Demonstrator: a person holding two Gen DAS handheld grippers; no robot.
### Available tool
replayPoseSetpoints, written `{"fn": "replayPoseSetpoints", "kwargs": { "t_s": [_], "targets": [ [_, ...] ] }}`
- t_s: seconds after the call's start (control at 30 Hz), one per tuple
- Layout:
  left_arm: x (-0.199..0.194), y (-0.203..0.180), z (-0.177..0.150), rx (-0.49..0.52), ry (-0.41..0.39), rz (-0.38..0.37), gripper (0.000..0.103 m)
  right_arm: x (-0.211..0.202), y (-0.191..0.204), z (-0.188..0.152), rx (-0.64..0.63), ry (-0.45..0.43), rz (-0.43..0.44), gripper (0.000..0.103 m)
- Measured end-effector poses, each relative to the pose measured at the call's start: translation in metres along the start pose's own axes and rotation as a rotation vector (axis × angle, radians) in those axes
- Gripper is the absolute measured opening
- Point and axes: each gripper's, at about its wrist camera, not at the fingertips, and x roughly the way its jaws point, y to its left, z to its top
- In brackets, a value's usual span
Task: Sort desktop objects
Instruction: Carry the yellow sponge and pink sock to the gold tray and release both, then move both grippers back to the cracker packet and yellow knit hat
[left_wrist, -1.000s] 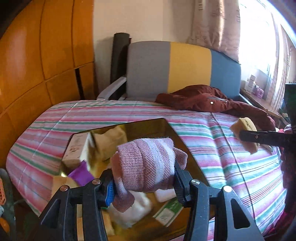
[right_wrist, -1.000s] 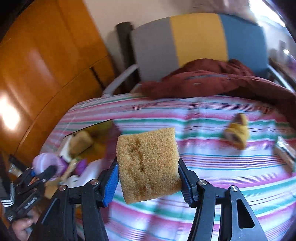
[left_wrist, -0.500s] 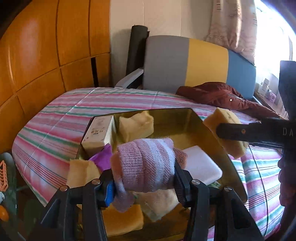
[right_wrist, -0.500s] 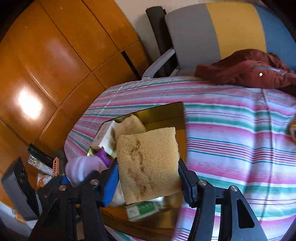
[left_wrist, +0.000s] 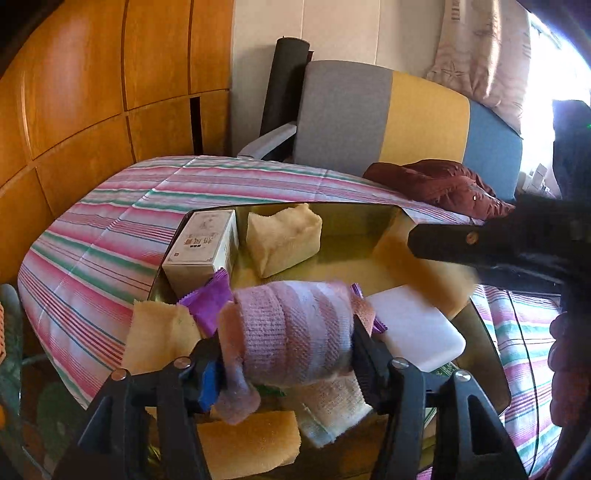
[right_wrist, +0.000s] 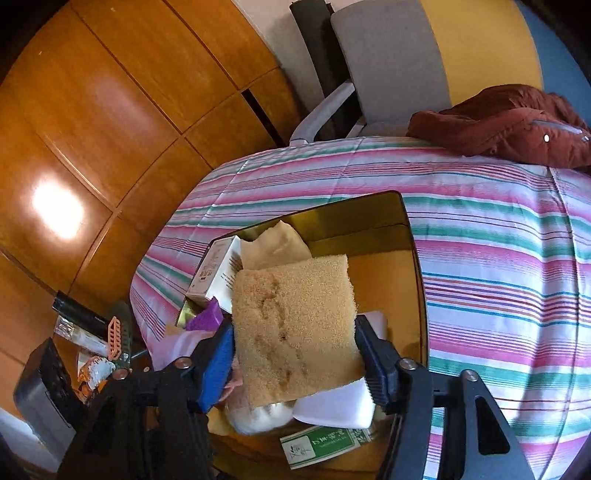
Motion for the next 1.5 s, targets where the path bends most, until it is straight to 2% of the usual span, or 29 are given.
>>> {"fn": "replayPoseSetpoints", "kwargs": {
  "t_s": [0.03, 0.1, 0.3, 0.33, 0.53, 0.7, 0.83, 1.07, 1.23, 1.5],
  "targets": [
    [0.000, 0.001, 0.000, -0.005, 0.001, -0.003, 0.063, 0.000, 0.000, 0.000, 0.007, -0.001, 0.002, 0.079],
    [0.002, 0.002, 0.000, -0.010, 0.006, 0.002, 0.063, -0.001, 0.002, 0.000, 0.011, -0.009, 0.000, 0.080],
    [0.001, 0.006, 0.001, -0.021, 0.011, -0.006, 0.065, -0.005, -0.002, -0.006, 0.040, -0.011, 0.003, 0.091],
    [-0.001, 0.006, 0.002, -0.026, 0.008, -0.011, 0.066, -0.007, -0.004, -0.008, 0.047, -0.015, -0.003, 0.095],
    [-0.015, 0.011, 0.012, -0.052, -0.040, -0.031, 0.070, -0.030, -0.009, -0.017, 0.042, -0.062, -0.058, 0.100],
    [-0.023, 0.026, 0.017, -0.102, -0.059, -0.004, 0.081, -0.055, -0.020, -0.026, 0.057, -0.108, -0.110, 0.102],
    [-0.028, 0.034, 0.019, -0.136, -0.065, -0.008, 0.082, -0.071, -0.038, -0.035, 0.109, -0.129, -0.154, 0.102],
    [-0.040, 0.015, 0.019, -0.069, -0.086, -0.040, 0.082, -0.091, -0.081, -0.053, 0.219, -0.126, -0.240, 0.102],
    [-0.045, -0.001, 0.019, -0.031, -0.090, -0.089, 0.082, -0.104, -0.116, -0.067, 0.304, -0.107, -0.303, 0.103],
    [-0.062, -0.027, 0.020, 0.045, -0.159, -0.164, 0.082, -0.139, -0.181, -0.081, 0.443, -0.108, -0.395, 0.103]
  ]
}}
